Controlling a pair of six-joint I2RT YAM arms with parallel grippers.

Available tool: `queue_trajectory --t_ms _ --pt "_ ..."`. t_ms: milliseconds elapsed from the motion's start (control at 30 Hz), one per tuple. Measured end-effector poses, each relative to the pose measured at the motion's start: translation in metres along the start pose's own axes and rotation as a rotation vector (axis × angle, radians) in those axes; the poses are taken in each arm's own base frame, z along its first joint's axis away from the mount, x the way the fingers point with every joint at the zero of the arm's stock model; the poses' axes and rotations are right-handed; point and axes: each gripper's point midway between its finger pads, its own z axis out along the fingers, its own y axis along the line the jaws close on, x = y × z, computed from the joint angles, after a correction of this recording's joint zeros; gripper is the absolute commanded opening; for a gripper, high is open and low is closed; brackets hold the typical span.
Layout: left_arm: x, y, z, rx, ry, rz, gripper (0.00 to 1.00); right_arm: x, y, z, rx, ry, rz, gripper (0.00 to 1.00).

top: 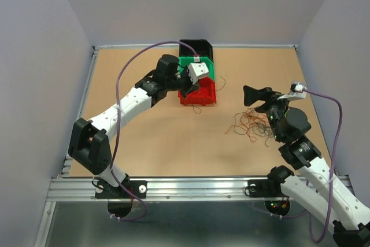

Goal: Untangle the cables

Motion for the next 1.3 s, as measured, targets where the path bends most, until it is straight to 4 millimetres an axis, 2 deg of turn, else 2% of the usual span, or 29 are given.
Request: queue_trajectory --t_ms 133,267,433,633,733,867,900,967,1000,1100,1200,1300 --pt "-0.012 0.037 -0.007 -0.075 -0.027 0.003 0.00 -0.002 0.000 -0.001 0.000 -0.008 0.003 1.00" --pt "-0.015 0.051 0.003 -0.083 -0.021 0.074 0.00 -0.001 0.000 0.000 0.002 -0.003 -0.001 1.00" --pt "0.015 0.074 0.029 -0.138 0.053 0.168 0.00 0.003 -0.001 0.002 0.007 0.009 -0.008 1.00" --pt "0.035 0.094 0.051 -0.182 0.085 0.256 0.00 0.005 0.000 0.003 0.003 0.013 -0.009 1.00" --pt "0.059 0.102 0.069 -0.202 0.144 0.260 0.00 0.004 0.000 0.003 -0.001 0.012 -0.008 1.00" --pt "0.133 0.102 0.124 -0.138 0.381 0.181 0.00 0.004 0.002 0.003 -0.008 0.013 -0.007 1.00" --pt "0.142 0.094 0.130 -0.098 0.406 0.148 0.00 0.004 0.002 0.003 -0.009 0.011 -0.006 1.00" --pt "0.140 0.094 0.128 -0.108 0.427 0.162 0.00 0.003 0.002 0.003 -0.010 0.009 -0.005 1.00" --pt "0.144 0.092 0.126 -0.113 0.446 0.159 0.04 0.003 0.003 0.003 -0.011 0.007 -0.004 1.00" --pt "0.150 0.086 0.120 -0.103 0.482 0.151 0.05 0.002 0.003 0.002 -0.013 0.004 -0.002 1.00" --pt "0.156 0.081 0.106 -0.099 0.509 0.129 0.04 0.001 0.004 0.002 -0.016 0.002 -0.001 1.00" --pt "0.173 0.069 0.070 -0.092 0.562 0.078 0.08 0.001 0.004 0.002 -0.019 0.003 -0.001 1.00"
